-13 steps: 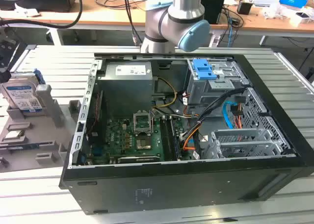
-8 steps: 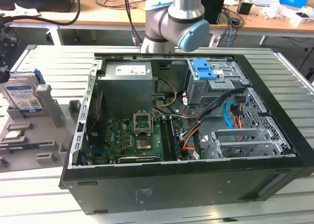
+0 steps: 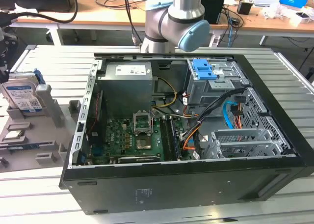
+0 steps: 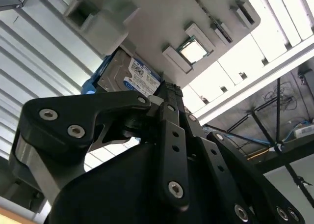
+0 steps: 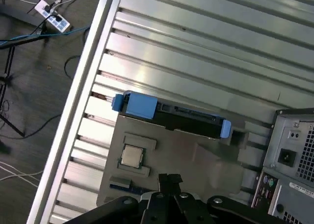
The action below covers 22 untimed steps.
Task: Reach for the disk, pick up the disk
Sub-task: 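Pick up the disk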
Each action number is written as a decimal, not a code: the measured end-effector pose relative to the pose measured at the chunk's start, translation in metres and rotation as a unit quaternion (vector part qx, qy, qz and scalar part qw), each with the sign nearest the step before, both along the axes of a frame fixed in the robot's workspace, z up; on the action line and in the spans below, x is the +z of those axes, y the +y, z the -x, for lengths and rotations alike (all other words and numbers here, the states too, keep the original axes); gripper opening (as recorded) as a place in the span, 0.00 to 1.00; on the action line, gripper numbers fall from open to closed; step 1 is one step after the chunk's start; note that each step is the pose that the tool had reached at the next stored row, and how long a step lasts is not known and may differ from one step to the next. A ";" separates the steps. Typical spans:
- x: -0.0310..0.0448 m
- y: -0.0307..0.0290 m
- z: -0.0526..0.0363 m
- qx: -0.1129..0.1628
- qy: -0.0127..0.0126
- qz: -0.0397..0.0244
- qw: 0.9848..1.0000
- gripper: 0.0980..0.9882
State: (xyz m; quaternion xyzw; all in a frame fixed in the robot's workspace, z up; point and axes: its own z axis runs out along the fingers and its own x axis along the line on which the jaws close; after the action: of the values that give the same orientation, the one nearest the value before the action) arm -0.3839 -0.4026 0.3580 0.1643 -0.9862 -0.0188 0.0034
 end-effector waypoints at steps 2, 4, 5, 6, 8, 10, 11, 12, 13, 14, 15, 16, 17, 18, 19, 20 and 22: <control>0.0000 0.0000 0.0000 0.017 0.000 0.000 1.000 0.01; 0.0000 0.0000 0.0000 0.048 0.000 0.000 0.999 0.01; 0.0000 0.0000 0.0000 0.063 0.000 0.000 0.998 0.01; 0.0000 0.0000 0.0000 0.074 0.000 0.000 0.997 0.01; 0.0000 0.0000 0.0000 0.096 0.000 0.000 0.995 0.01; 0.0000 0.0000 0.0000 0.119 0.000 0.000 0.993 0.01; 0.0000 0.0000 0.0000 0.125 0.000 0.000 0.992 0.01; 0.0000 0.0000 0.0000 0.134 0.000 0.000 0.991 0.01; 0.0000 0.0000 0.0000 0.143 0.000 0.000 0.990 0.01; 0.0000 0.0000 0.0000 0.148 0.000 0.000 0.989 0.01; 0.0000 0.0000 0.0000 0.158 0.000 0.000 0.987 0.01; 0.0000 0.0000 0.0000 0.163 0.000 0.000 0.987 0.01; 0.0000 0.0000 0.0000 0.171 0.000 0.000 0.985 0.01; 0.0000 0.0000 0.0000 0.182 0.000 0.000 0.983 0.01; 0.0000 0.0000 0.0000 0.191 0.000 0.000 0.982 0.01; 0.0000 0.0000 0.0000 0.198 0.000 0.000 0.980 0.01; 0.0000 0.0000 0.0000 0.208 0.000 0.000 0.978 0.01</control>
State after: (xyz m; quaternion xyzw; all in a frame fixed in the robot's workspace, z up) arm -0.3839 -0.4026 0.3580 0.3656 -0.9306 -0.0177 0.0072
